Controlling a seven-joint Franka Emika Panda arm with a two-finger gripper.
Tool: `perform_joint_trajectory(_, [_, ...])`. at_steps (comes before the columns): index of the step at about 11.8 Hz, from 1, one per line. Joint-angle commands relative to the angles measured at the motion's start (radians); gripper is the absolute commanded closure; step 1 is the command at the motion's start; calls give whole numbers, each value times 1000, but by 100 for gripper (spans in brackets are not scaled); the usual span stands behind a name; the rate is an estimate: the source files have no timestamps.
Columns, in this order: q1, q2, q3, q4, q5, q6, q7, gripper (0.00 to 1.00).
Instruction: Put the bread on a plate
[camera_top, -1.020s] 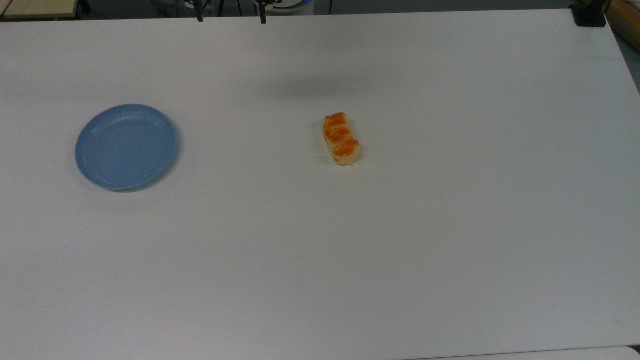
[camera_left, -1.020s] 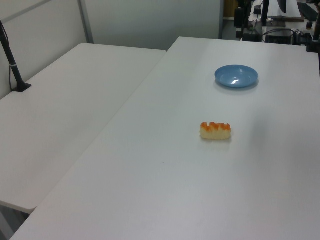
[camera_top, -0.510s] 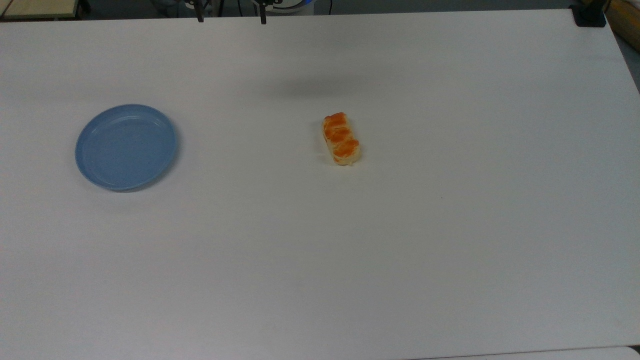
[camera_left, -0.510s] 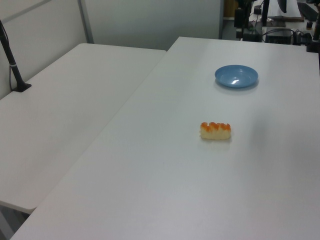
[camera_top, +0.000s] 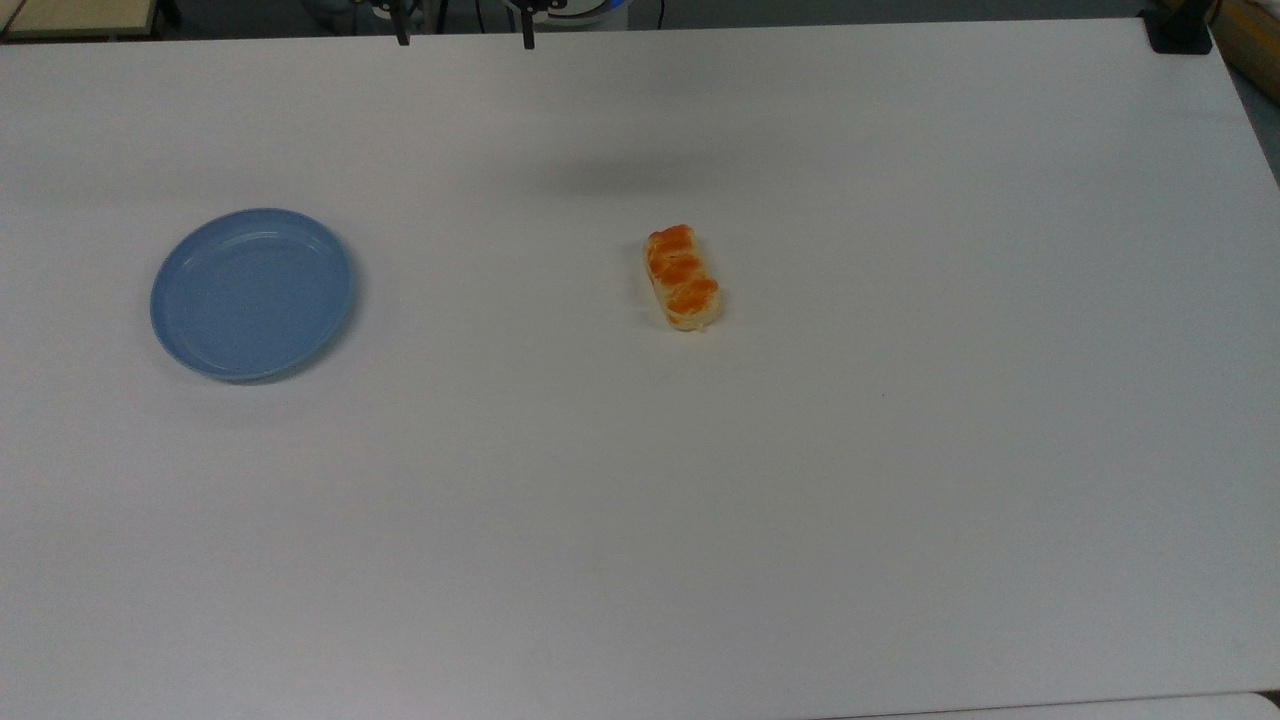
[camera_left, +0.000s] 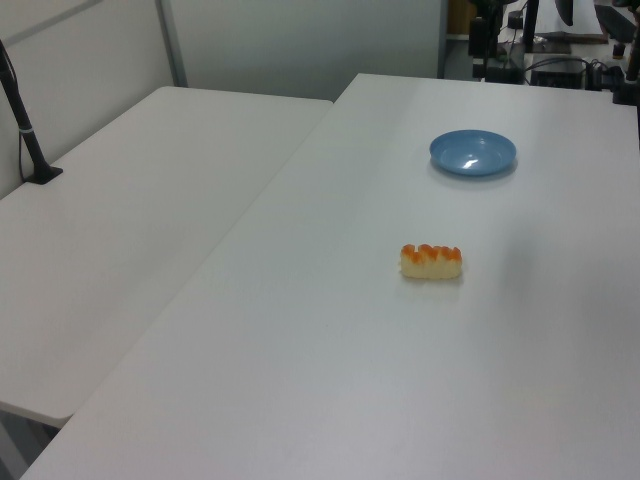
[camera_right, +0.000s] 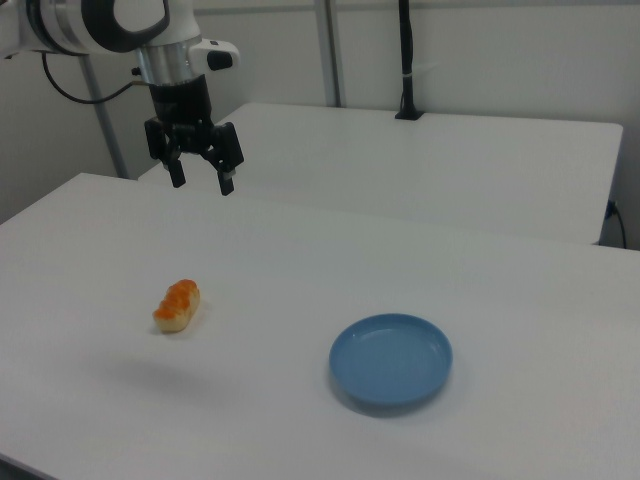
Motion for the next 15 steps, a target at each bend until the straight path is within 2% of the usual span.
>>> perform_joint_trajectory(1, [17, -27, -6, -46, 23, 3, -16, 0])
perform_joint_trajectory(7, [46, -33, -1, -185, 24, 75, -10, 0])
perform_joint_trajectory(11, [127, -27, -1, -239, 24, 179, -7, 0])
perform_joint_trajectory(15, [221, 43, -6, -262, 24, 273, 0, 0])
